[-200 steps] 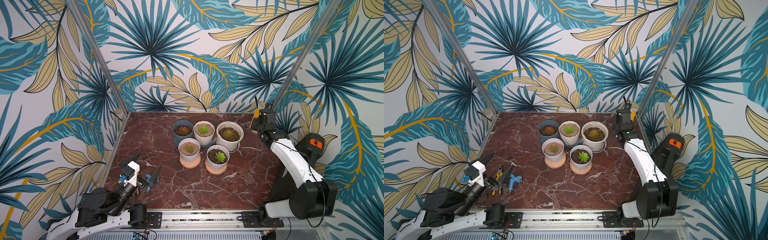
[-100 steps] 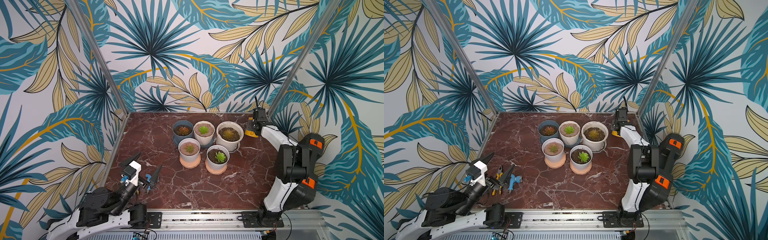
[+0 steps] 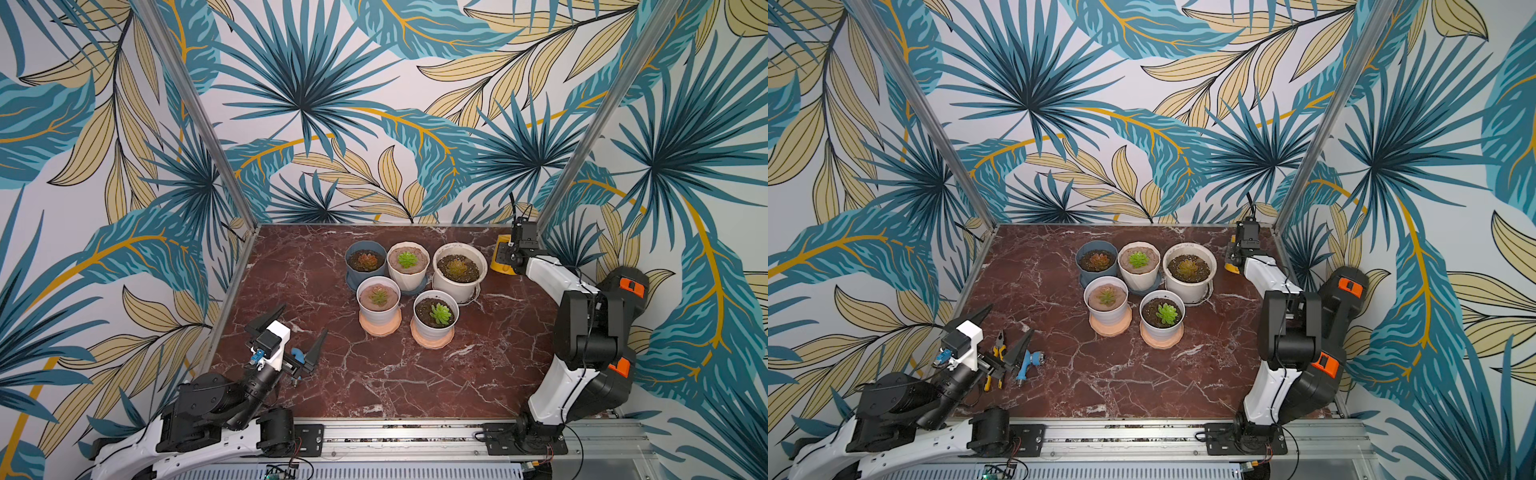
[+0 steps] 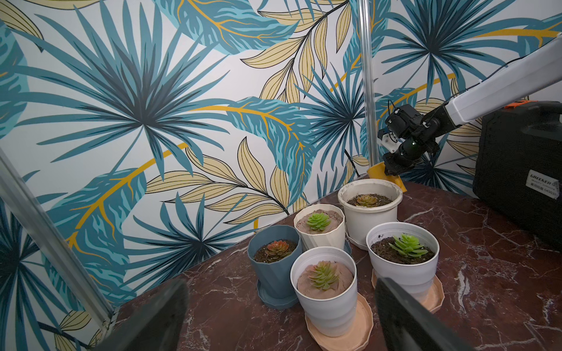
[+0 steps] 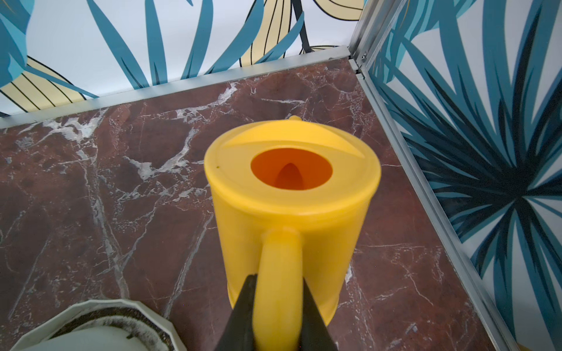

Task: Water the succulent around the soil edge
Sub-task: Place the watering can at the center of the board.

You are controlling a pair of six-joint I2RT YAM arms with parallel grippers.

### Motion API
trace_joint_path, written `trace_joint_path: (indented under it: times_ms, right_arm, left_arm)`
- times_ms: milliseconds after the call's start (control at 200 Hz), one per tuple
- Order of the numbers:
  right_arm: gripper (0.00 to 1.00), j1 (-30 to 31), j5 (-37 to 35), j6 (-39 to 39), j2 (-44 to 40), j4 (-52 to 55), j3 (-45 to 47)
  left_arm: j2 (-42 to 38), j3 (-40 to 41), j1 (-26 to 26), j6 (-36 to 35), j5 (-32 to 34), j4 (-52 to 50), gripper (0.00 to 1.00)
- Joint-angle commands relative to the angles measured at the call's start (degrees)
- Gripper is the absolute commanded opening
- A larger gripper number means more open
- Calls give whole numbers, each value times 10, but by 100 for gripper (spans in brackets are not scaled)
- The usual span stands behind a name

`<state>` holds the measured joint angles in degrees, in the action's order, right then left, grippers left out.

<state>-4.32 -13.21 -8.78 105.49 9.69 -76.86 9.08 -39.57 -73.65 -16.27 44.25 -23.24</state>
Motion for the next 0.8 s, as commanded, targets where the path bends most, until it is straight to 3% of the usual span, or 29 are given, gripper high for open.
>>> trace_joint_path:
  times_ms: [0,526,656,791]
  right_arm:
    - [16,-3,20,-3,-19,6,46]
    - [32,-3,16,-29,-97,-11,139]
    - [44,-3,16,-41,-125,-14,162]
    - [51,-2,19,-49,-162,-43,211]
  left_arm:
    - [9,5,3,2,-8,11,100]
    - [4,-1,3,16,-28,0,100]
    - [3,-4,3,19,-29,-5,100]
    - [2,-4,3,20,-28,-6,100]
